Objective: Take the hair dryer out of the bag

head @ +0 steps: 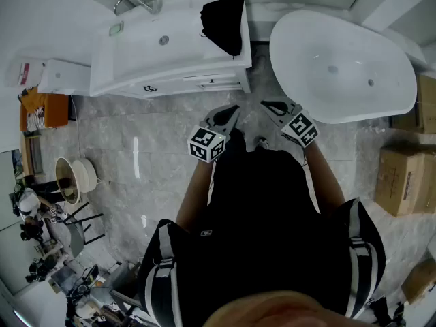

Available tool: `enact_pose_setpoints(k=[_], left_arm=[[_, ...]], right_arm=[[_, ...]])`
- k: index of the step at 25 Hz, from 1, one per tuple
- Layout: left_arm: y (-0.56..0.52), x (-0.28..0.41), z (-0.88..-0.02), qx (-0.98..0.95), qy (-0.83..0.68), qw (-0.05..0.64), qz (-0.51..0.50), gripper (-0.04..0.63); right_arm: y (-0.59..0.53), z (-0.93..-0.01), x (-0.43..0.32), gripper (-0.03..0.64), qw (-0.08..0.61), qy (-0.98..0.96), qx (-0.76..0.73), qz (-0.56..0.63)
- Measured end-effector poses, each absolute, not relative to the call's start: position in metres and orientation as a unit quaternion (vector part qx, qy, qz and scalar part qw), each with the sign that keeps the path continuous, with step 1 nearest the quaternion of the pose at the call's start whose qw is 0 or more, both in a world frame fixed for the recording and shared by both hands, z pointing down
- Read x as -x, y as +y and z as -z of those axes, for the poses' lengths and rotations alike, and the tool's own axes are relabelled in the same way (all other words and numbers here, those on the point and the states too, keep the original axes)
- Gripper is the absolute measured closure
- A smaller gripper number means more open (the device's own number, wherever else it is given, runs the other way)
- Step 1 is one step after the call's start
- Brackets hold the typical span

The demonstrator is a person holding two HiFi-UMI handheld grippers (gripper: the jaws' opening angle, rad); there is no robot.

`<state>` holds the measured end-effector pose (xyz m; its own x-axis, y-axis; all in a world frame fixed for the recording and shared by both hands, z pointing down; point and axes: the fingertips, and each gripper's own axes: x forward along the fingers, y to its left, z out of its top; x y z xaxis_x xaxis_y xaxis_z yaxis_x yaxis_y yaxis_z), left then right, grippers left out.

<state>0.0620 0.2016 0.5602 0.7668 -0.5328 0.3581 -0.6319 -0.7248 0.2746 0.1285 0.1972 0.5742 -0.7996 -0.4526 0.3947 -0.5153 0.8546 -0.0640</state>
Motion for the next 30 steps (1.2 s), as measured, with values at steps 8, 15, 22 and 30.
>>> enact_pose_setpoints(k=[8, 15, 22, 30], left_arm=[[0.201, -0.064, -0.56, -0.918, -0.318, 0.198, -0.129, 0.577], [0.199, -0.054, -0.565, -0.913, -0.328, 0.201, -0.136, 0.577], [0.192, -0.049, -0.565, -0.911, -0.335, 0.196, -0.139, 0.577], [0.177, -0.045, -0.564, -0.91, -0.338, 0.195, -0.14, 0.577]], right_arm=[[0.198, -0.574, -0.128, 0.558, 0.198, -0.946, -0.245, -0.076], [0.195, -0.572, -0.124, 0.558, 0.187, -0.948, -0.244, -0.085], [0.188, -0.57, -0.122, 0.558, 0.176, -0.948, -0.246, -0.093], [0.176, -0.572, -0.127, 0.558, 0.169, -0.945, -0.259, -0.109]])
